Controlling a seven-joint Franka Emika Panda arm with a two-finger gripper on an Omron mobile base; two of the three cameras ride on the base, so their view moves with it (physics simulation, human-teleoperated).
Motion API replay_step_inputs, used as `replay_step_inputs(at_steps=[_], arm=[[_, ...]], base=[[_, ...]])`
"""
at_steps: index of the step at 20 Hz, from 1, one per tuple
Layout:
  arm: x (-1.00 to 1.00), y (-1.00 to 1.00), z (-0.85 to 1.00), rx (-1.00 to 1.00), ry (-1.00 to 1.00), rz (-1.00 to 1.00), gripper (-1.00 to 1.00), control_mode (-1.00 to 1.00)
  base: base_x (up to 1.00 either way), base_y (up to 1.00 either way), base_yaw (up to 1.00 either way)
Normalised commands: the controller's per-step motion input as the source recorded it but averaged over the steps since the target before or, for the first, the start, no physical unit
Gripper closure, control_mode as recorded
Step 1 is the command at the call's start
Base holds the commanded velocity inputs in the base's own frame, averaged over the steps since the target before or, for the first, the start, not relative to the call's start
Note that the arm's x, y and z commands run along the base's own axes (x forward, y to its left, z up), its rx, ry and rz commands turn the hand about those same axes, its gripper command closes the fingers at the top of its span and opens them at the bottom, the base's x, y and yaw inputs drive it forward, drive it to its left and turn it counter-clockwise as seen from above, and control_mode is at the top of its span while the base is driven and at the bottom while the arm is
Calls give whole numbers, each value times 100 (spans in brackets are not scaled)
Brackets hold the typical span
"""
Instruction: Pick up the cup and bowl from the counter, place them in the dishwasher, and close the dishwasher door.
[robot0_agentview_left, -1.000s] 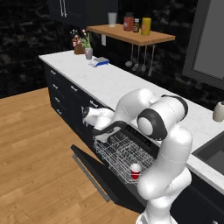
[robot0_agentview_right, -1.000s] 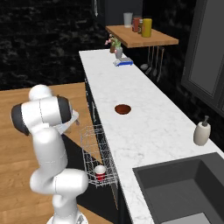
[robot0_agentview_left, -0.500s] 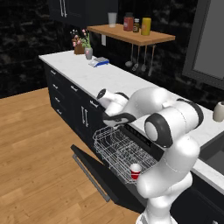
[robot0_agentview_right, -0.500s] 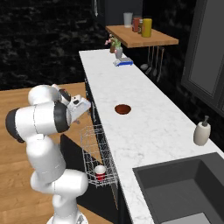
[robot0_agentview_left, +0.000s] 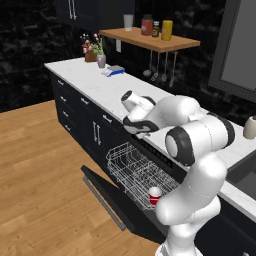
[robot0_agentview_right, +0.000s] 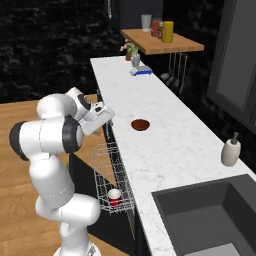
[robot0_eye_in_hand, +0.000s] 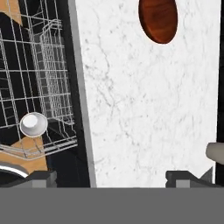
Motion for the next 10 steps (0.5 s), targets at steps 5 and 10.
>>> replay_step_inputs(at_steps=[5, 10], arm=[[28, -74, 43, 17, 0, 0, -100, -100], [66, -64, 1, 9, 2, 5, -100, -100]], base=[[0, 0, 0], [0, 0, 0]])
